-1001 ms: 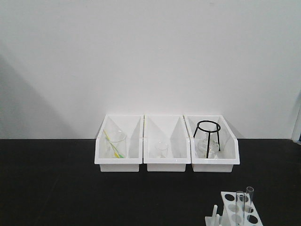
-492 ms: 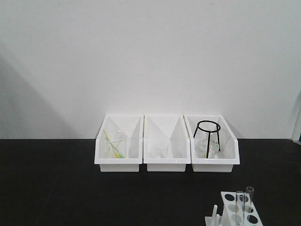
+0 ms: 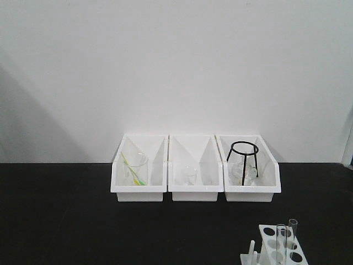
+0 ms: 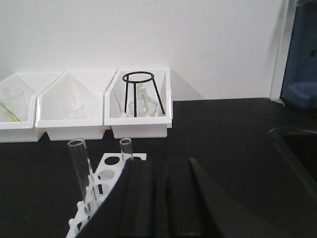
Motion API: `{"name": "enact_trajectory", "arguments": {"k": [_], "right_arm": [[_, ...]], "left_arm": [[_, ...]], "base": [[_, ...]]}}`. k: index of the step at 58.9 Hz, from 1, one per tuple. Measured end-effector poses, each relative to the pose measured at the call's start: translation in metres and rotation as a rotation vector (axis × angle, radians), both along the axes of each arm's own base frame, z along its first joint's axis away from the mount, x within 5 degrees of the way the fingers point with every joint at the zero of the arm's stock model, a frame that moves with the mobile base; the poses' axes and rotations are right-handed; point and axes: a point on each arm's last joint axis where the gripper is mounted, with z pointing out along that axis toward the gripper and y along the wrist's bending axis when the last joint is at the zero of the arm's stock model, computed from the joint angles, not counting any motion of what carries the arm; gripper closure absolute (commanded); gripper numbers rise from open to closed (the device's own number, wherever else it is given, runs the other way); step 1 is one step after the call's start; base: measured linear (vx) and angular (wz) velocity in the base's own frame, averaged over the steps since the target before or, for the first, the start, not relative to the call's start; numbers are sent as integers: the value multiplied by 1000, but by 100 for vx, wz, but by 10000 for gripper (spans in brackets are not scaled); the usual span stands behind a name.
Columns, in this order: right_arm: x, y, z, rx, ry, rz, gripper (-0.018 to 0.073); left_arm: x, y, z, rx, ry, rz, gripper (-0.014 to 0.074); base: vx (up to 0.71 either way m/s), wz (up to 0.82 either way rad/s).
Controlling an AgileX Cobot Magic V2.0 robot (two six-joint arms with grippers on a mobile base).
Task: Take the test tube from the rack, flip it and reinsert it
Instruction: 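Lower the right gripper onto a glass test tube in the rack and close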
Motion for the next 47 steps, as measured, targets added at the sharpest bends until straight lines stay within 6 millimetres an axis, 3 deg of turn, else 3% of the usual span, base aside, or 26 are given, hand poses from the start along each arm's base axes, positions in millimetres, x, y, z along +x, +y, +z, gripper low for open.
{"name": "enact_trajectory", "arguments": {"k": [7,15,28,47], "right_arm": [[8,0,-6,1,53,0,109],[22,1,-12,4,95,4,38],[51,20,-24,-83,100,153,34],[95,42,-69,-85,173,280,34]], "left_arm": [[0,0,0,0,0,0,603],[0,0,0,0,0,0,603],[0,0,0,0,0,0,603],[0,0,0,0,0,0,603]], "base": [[0,0],[0,0],[0,0],[0,0]]}}
